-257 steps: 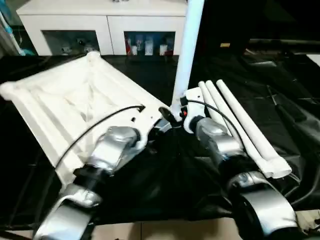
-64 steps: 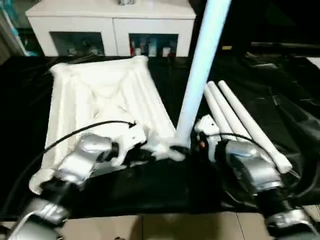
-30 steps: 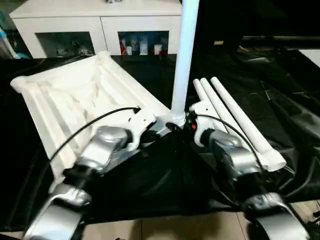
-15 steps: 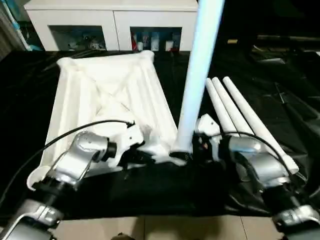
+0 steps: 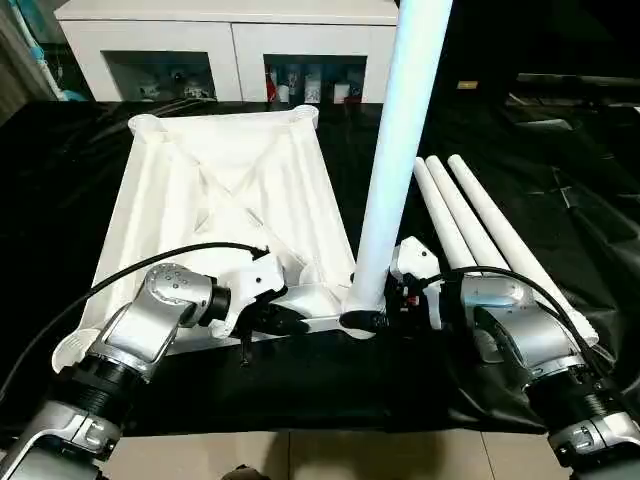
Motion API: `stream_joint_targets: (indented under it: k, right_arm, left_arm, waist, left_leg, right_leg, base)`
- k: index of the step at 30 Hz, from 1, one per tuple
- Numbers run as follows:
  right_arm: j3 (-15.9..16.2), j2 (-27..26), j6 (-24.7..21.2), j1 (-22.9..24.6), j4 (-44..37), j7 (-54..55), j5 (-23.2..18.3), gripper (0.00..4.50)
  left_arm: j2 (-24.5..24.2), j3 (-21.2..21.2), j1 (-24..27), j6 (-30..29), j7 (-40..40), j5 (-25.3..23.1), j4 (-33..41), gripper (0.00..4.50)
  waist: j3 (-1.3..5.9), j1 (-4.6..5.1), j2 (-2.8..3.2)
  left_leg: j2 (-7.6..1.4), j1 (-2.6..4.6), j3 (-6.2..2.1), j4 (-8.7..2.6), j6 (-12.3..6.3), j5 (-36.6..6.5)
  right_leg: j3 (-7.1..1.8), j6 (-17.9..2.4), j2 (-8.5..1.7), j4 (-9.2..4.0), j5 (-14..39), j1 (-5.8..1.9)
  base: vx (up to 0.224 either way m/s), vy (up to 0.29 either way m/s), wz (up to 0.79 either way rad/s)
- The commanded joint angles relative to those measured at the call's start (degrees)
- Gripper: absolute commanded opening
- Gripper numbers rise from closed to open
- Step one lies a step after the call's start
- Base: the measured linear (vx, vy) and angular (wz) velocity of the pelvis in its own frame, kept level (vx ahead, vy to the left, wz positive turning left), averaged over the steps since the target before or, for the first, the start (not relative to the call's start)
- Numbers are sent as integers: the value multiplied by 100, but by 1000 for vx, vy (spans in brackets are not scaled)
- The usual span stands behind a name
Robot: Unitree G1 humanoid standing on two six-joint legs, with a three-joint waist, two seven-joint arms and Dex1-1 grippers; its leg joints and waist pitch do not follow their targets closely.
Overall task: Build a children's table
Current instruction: Rotate leg to tighten
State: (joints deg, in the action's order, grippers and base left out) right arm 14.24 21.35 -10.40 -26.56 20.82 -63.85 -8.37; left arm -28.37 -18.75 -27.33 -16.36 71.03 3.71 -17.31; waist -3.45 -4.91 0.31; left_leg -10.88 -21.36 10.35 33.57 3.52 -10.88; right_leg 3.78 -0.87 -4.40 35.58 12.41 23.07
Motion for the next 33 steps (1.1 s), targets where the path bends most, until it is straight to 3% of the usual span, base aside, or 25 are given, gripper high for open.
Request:
stream_joint_targets:
  k: [1, 7, 13, 15, 17, 18, 20, 22, 25, 28, 33]
  right_arm:
    - [14, 25, 21, 14, -41, 25, -29, 295]
    - [5, -51, -15, 66, -2, 139, -25, 274]
    - [-174, -397, -86, 67, 385, 919, 125, 272]
    - [-344, -772, -188, -13, 761, 1734, 224, 272]
    - [-344, -772, -188, -13, 761, 1734, 224, 272]
    - [-470, -1003, -241, -99, 1007, 2259, 264, 272]
    - [-923, -1603, -402, -494, 1823, 3907, 277, 272]
    - [-1071, -1802, -401, -656, 2126, 4414, 235, 272]
    - [-1145, -2063, -259, -929, 2575, 5271, 326, 272]
    - [-1216, -2317, -100, -1177, 2961, 5840, 362, 272]
    - [-1383, -2564, 104, -1393, 3273, 5815, 366, 272]
  left_arm:
    - [62, -171, 40, -33, 211, 104, 51, 0]
    - [61, -192, 41, -57, 196, 60, -27, 0]
    - [222, -122, 1, -259, -158, -16, -198, 0]
    - [504, -32, -208, -403, -881, -259, -623, 0]
    - [504, -32, -208, -403, -881, -259, -623, 0]
    - [686, 32, -349, -499, -1298, -367, -870, 0]
    - [1254, 281, -755, -823, -2402, -479, -1454, 0]
    - [1463, 351, -909, -914, -2804, -527, -1647, 0]
    - [1784, 416, -1157, -808, -3433, -620, -2026, 0]
    - [2007, 360, -1296, -707, -3740, -738, -2253, 0]
    - [2129, 348, -1361, -631, -3835, -825, -2432, 0]
  waist:
    - [329, 34, -18]
    - [339, 36, -23]
    - [305, 69, -17]
    - [275, 112, -20]
    - [257, 151, -23]
    - [262, 158, -18]
    - [203, 224, 5]
    - [213, 237, 1]
    - [229, 233, 14]
    - [254, 234, 30]
    - [283, 215, 27]
  left_leg:
    - [-253, 72, -56, -343, -558, -386]
    - [-245, 66, -53, -327, -589, -320]
    - [-242, 66, -57, -363, -391, -638]
    - [-242, 103, -71, -403, -186, -1011]
    - [-232, 110, -80, -427, -36, -1246]
    - [-238, 110, -89, -430, -20, -1268]
    - [-211, 148, -92, -460, 161, -1634]
    - [-203, 189, -133, -465, 284, -1837]
    - [-204, 174, -131, -480, 214, -1756]
    - [-212, 168, -117, -483, 190, -1622]
    - [-209, 137, -95, -475, 39, -1369]
  right_leg:
    - [-296, -1606, -377, -300, -436, -327]
    - [-295, -1621, -373, -289, -504, -330]
    - [-304, -1555, -384, -339, 32, -316]
    - [-309, -1448, -399, -421, 679, -306]
    - [-313, -1310, -399, -466, 1186, -300]
    - [-317, -1277, -407, -472, 1247, -306]
    - [-322, -1162, -404, -544, 1932, -238]
    - [-308, -988, -433, -595, 2452, -234]
    - [-312, -934, -414, -614, 2158, -241]
    - [-315, -1031, -397, -578, 1681, -241]
    - [-311, -1139, -400, -532, 1072, -282]
  base:
    - [0, 0, 0]
    - [0, 0, 0]
    - [0, 0, 0]
    - [0, 0, 0]
    - [0, 0, 0]
    - [0, 0, 0]
    - [0, 0, 0]
    - [0, 0, 0]
    - [0, 0, 0]
    - [0, 0, 0]
    - [0, 0, 0]
